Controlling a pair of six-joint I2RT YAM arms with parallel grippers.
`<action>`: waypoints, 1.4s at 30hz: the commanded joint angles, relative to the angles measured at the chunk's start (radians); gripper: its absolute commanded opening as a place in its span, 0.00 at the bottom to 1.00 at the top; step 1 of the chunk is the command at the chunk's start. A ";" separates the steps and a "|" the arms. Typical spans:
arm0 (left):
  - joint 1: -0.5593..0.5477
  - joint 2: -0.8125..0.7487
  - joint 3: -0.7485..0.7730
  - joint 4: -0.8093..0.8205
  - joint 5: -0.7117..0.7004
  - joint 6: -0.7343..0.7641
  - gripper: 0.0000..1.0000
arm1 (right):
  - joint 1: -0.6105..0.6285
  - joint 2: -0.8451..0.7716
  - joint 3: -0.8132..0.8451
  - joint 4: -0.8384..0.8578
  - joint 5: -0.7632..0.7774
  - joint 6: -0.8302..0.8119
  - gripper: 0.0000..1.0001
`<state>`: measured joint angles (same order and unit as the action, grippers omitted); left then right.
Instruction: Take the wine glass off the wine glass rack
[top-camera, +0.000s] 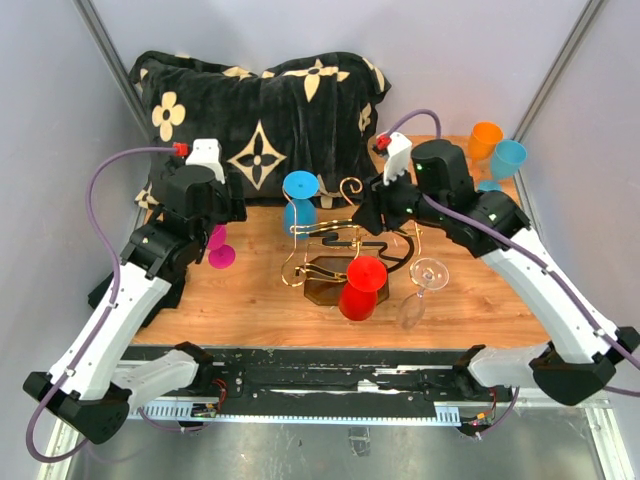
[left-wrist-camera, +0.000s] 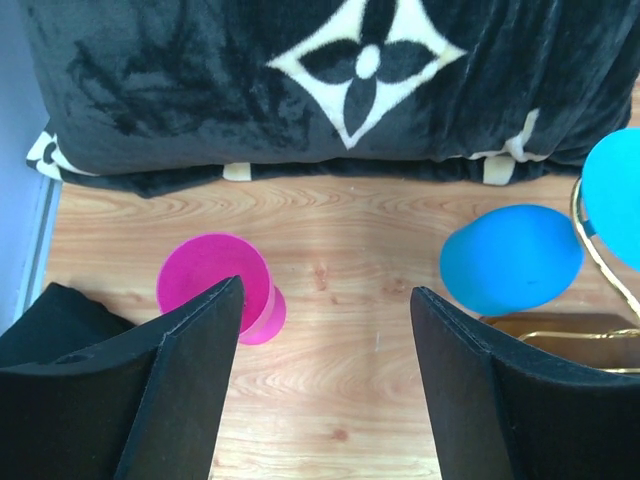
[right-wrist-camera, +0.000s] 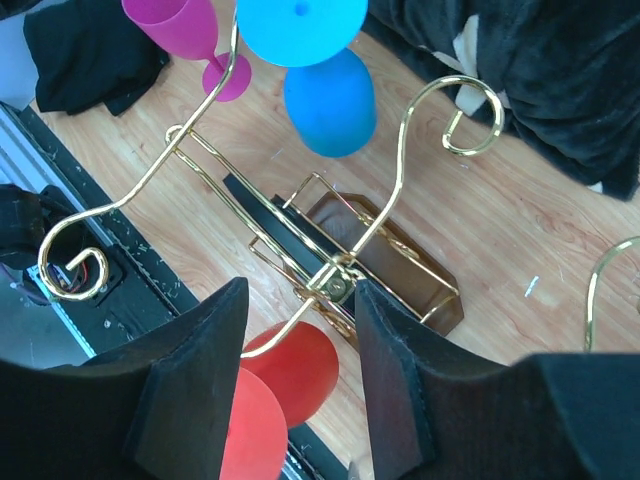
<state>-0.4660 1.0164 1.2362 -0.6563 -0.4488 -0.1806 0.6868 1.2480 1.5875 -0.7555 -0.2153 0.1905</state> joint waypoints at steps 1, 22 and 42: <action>0.007 0.015 0.049 -0.036 0.008 -0.063 0.72 | 0.076 0.067 0.079 -0.036 0.077 -0.029 0.48; 0.007 -0.068 -0.027 0.046 0.131 -0.027 0.72 | 0.007 0.562 0.561 -0.078 0.013 0.051 0.63; 0.007 -0.085 0.010 0.033 0.157 -0.031 0.73 | -0.097 0.624 0.500 0.050 -0.307 0.177 0.47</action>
<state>-0.4660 0.9451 1.2118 -0.6376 -0.3084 -0.2142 0.6022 1.8843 2.0956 -0.7296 -0.4644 0.3412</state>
